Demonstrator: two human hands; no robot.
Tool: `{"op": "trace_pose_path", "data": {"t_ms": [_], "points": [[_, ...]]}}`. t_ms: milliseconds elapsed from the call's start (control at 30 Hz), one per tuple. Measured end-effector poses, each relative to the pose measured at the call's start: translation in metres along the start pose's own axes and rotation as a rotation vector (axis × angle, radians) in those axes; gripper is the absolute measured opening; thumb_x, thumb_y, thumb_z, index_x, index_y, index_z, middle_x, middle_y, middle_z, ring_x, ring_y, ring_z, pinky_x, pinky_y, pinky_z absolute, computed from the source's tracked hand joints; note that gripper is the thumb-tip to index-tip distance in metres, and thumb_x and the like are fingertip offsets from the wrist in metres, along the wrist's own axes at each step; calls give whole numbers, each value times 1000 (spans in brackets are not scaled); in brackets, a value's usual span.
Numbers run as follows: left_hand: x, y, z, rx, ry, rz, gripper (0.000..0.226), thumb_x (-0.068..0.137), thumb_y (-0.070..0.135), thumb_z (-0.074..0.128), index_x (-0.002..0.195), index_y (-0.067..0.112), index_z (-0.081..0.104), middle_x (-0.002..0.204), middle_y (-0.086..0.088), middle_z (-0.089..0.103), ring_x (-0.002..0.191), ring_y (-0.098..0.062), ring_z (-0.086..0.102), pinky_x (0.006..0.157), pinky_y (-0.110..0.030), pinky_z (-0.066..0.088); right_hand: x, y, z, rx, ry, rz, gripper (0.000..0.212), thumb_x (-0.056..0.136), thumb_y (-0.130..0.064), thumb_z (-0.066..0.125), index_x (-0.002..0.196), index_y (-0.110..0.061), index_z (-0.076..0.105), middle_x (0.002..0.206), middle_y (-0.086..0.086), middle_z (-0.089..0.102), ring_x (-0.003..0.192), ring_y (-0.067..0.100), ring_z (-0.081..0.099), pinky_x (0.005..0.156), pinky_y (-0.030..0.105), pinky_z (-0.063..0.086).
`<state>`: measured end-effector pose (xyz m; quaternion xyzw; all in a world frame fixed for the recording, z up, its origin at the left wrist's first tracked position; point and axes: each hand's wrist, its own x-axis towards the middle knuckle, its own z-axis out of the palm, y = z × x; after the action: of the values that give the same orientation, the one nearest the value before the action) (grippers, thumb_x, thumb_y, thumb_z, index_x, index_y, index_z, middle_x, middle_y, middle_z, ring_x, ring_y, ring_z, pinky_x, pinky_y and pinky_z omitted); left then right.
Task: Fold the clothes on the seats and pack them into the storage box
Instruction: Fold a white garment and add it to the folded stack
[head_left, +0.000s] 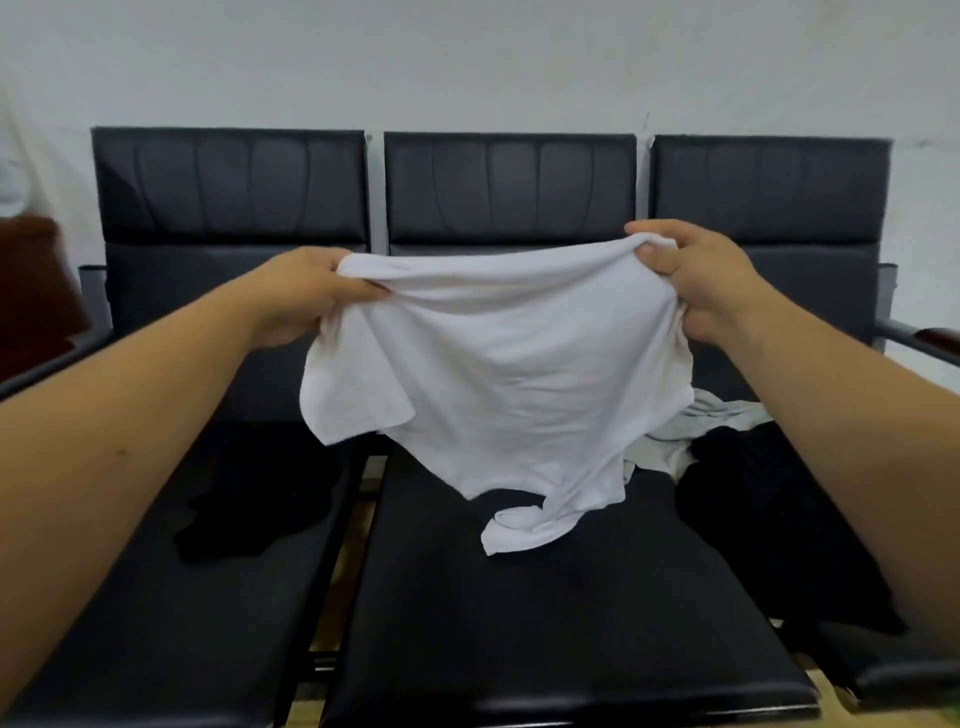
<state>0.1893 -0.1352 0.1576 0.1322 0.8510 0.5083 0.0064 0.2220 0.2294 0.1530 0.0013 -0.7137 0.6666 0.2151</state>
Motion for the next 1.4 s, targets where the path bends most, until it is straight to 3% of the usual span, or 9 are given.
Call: {"op": "trace_pose_path", "data": {"t_ms": [133,333,633,767,867,967,1067,1200,1400], "points": [[-8,-13,2,96,1,-6,10,88,16,73,92,11,65,89,-9,71,82,-24,67,70,-32,53,-7,-4,0,16,-65,97,19,98,-7,61,111,-17,70,100,4,72,80,15,70,64,25,59],[-28,-35,-11,367,-120,-224,29,82,36,78,97,10,76,92,-5,78,85,-26,75,85,-44,58,-11,7,-15,81,74,207,21,99,-3,52,99,-13,71,98,8,71,81,19,70,61,28,57],[-29,-64,-7,32,-57,-196,17,93,22,67,99,6,64,95,-16,66,82,-25,62,73,-38,50,-23,29,-30,-22,34,264,24,101,-6,53,113,-14,72,111,8,71,92,20,70,68,32,55],[-28,-46,5,-61,-46,-118,18,94,21,64,106,8,70,107,-17,71,87,-24,68,79,-37,52,-22,33,-24,-142,6,209,22,98,-5,58,100,-18,76,112,10,72,107,29,69,92,38,57],[-32,-21,24,-27,-198,-13,19,96,18,62,112,17,72,112,-8,73,98,-21,71,82,-31,53,-29,30,0,-312,-158,66,12,89,-27,74,100,-28,77,110,-7,74,118,20,65,104,34,49],[-32,7,51,79,-378,65,21,97,16,60,113,18,72,110,-2,74,100,-18,71,80,-28,55,-44,23,43,-536,-546,-71,57,73,-63,76,126,-50,61,134,-24,59,126,1,54,112,35,42],[-27,23,72,167,-379,127,13,94,16,63,102,18,74,101,-2,75,93,-19,72,79,-34,57,-64,22,81,-641,-811,20,42,82,-53,76,121,-39,66,120,-14,70,109,10,68,98,37,54],[-21,4,77,161,-238,117,33,80,44,78,101,20,70,101,-1,75,98,-25,71,95,-50,54,-67,22,88,-404,-634,67,20,91,-31,71,102,-14,75,98,5,78,96,27,74,93,44,58],[-38,-64,113,-59,-497,-190,76,69,74,66,123,21,64,118,7,72,114,-12,65,110,-42,44,-56,18,83,79,-319,263,25,96,-25,66,114,-8,69,105,13,76,101,31,72,90,46,58]]}}
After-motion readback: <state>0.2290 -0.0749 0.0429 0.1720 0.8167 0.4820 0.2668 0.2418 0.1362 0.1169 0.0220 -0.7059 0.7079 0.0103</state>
